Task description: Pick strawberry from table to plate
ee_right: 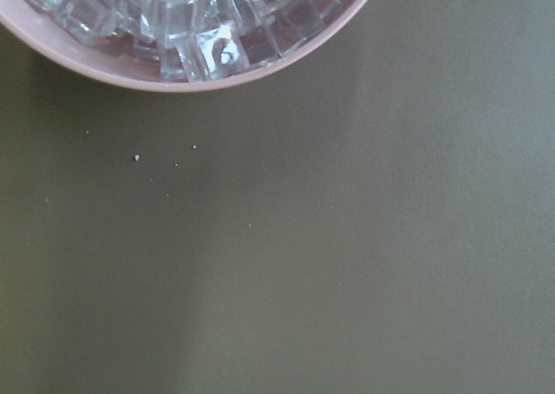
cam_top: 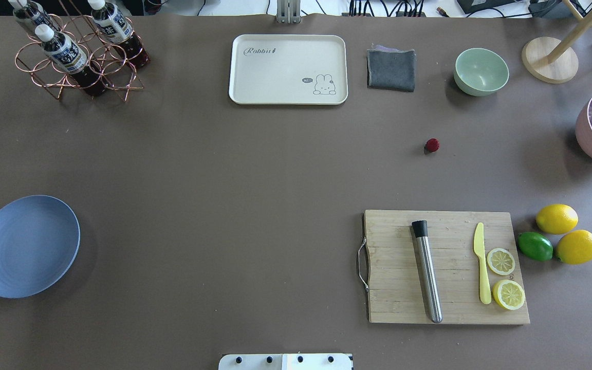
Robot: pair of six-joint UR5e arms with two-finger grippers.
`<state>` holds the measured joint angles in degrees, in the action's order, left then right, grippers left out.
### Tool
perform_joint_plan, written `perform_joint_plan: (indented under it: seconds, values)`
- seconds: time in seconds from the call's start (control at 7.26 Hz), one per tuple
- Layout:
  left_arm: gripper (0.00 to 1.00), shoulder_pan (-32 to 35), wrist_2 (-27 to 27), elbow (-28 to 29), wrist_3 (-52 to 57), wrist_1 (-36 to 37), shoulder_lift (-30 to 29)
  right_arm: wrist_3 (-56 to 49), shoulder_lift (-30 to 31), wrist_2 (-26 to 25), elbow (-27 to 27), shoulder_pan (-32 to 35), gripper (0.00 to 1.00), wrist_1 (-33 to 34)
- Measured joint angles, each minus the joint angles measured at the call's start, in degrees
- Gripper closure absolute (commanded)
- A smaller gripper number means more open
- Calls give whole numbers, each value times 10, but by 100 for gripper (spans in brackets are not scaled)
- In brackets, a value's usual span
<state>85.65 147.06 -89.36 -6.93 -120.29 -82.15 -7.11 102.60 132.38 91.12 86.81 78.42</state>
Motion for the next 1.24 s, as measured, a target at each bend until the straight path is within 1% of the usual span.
perform_joint_plan:
  seconds: [0.28,0.41,0.55,0.69,0.83,0.96,1.1,1.24]
  values:
    - [1,-3,30,6,-48,-64,-5,0,0,3,0,-1,0,0]
    - [2,-10,37,15,-75,-97,-3,0,0,5,0,-1,0,0]
    - [2,-34,13,22,-104,-122,0,0,0,6,0,-1,0,0]
    - [2,-74,-37,25,-145,-156,6,0,0,7,0,-2,0,0]
    - [2,-126,-81,35,-205,-218,15,0,0,7,0,-2,0,0]
    - [3,-180,-115,59,-270,-301,22,0,0,7,0,-2,0,0]
    - [8,-232,-144,88,-328,-382,26,-1,0,7,0,-2,0,0]
    - [22,-272,-164,105,-372,-437,27,-1,0,7,-1,-2,0,0]
